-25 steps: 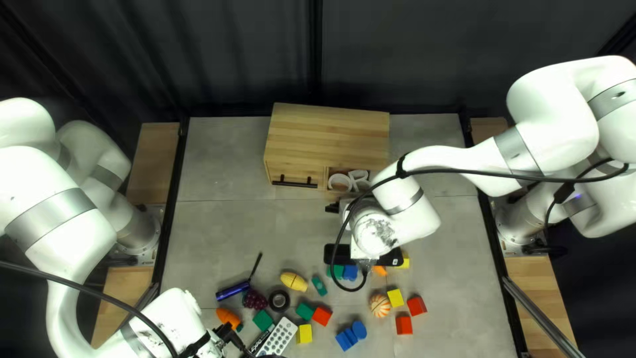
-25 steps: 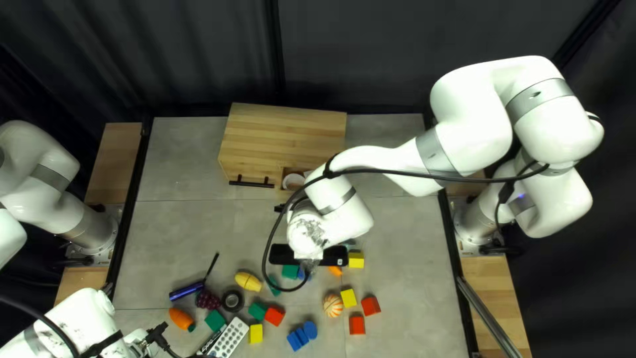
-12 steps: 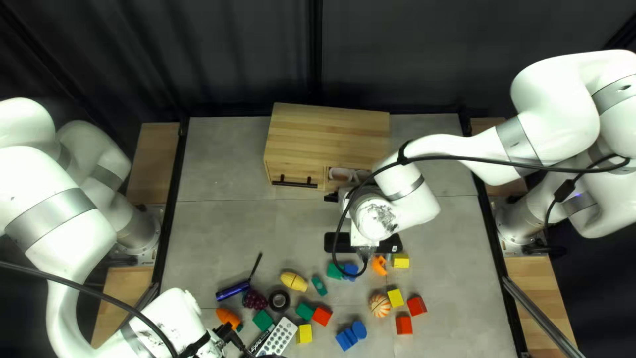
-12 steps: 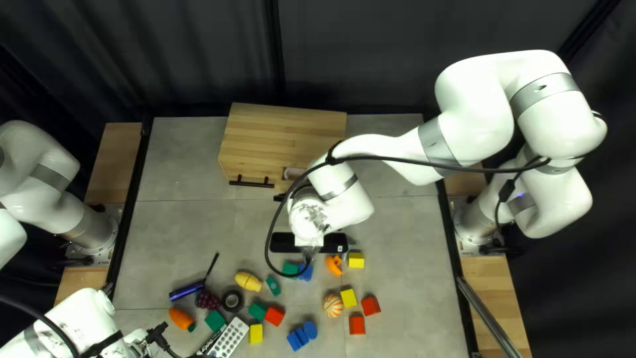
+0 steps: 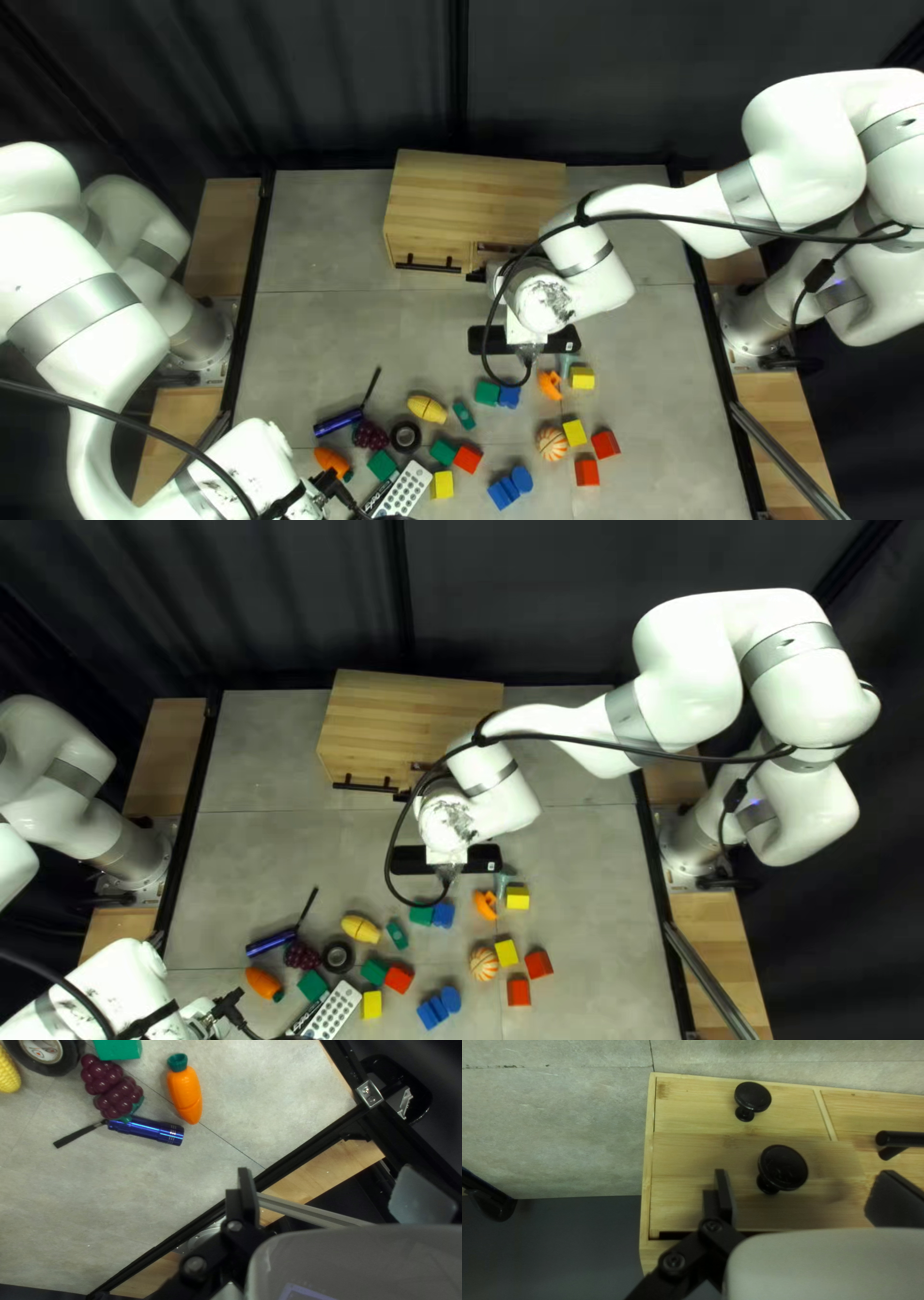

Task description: Open drawers and place objects into drawer and close

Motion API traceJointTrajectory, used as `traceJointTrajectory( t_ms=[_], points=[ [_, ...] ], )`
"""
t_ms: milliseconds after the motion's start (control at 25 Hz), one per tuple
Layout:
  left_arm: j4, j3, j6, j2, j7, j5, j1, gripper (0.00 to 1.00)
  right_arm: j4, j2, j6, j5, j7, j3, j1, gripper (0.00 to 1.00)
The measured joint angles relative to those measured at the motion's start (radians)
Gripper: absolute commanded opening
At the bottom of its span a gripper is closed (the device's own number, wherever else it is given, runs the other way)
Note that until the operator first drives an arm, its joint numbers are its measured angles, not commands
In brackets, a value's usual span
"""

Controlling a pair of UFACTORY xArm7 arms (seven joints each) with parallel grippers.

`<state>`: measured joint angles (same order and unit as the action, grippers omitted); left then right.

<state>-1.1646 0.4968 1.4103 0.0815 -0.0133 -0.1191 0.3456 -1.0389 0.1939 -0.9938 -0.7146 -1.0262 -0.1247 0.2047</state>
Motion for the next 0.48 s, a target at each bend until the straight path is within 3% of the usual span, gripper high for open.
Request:
traceJointTrajectory(
  t_ms=[480],
  points=[
    [0.0,0.0,0.0,0.0,0.0,0.0,0.0,1.0,0.001,0.002,0.017,-0.003,-0.017,-0.011,-0.015,1.0]
  ],
)
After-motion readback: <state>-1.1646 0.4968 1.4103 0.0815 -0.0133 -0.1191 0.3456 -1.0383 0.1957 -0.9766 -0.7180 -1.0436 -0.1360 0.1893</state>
